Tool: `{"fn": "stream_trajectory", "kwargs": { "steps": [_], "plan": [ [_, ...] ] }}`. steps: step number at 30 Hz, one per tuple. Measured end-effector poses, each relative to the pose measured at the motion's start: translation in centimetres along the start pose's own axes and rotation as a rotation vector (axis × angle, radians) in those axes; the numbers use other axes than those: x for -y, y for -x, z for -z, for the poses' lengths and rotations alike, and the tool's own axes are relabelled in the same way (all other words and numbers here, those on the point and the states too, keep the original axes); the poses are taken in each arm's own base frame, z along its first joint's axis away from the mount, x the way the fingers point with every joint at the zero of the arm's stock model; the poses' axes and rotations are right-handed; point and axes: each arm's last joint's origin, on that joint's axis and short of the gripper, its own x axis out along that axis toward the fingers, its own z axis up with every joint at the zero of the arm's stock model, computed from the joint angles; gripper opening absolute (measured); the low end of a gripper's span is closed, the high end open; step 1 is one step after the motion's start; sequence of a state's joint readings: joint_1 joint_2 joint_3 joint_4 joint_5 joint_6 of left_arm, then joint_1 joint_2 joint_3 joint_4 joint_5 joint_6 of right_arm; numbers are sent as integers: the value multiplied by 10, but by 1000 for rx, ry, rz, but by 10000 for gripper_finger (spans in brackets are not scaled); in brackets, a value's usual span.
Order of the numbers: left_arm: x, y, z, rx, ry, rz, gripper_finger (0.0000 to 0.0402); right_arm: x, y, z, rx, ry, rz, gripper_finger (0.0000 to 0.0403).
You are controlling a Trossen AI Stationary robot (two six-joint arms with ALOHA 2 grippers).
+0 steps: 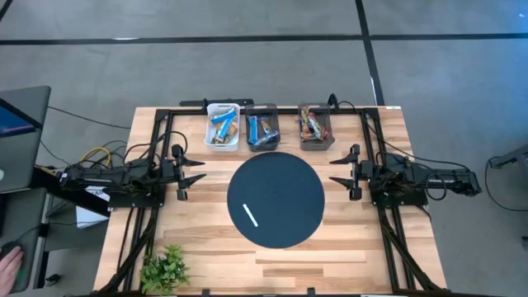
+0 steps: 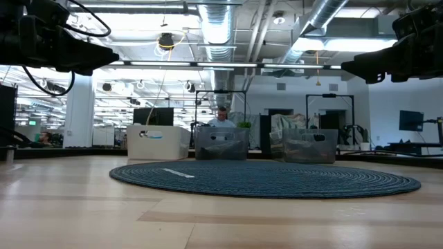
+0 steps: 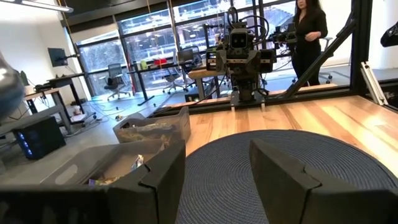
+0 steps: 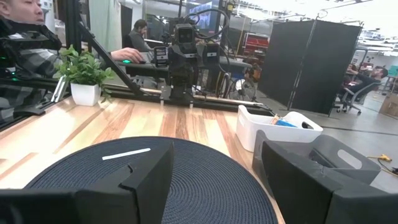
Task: Pick and place Granola Bars by type
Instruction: Return to Home Position
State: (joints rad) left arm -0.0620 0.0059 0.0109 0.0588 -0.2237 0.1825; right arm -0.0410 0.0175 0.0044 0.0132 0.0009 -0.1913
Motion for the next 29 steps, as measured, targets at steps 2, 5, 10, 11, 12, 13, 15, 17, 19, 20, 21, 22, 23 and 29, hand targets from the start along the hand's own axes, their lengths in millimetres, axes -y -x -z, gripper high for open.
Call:
{"fn": "stream_trajectory", "kwargs": {
  "steps": [2,5,10,11,12,13,15,17,19,20,21,22,23,29],
  "plan": [
    [0,0,0,0,5,0,174,0,0,0,0,0,0,240],
    [0,0,0,0,-1,0,174,0,0,0,0,0,0,240],
    [0,0,0,1,2,0,174,0,0,0,0,0,0,240],
    [0,0,0,0,2,0,174,0,0,0,0,0,0,240],
    [0,0,0,0,2,0,174,0,0,0,0,0,0,240],
    [0,0,0,0,0,0,174,0,0,0,0,0,0,240],
    [0,0,0,0,-5,0,174,0,0,0,0,0,0,240],
    [0,0,0,0,-3,0,174,0,0,0,0,0,0,240],
    [0,0,0,0,3,0,174,0,0,0,0,0,0,240],
    [0,0,0,0,3,0,174,0,0,0,0,0,0,240],
    [0,0,0,0,2,0,174,0,0,0,0,0,0,240],
    [0,0,0,0,1,0,174,0,0,0,0,0,0,240],
    [0,0,0,0,1,0,174,0,0,0,0,0,0,240],
    [0,0,0,0,2,0,174,0,0,0,0,0,0,240]
  ]
}}
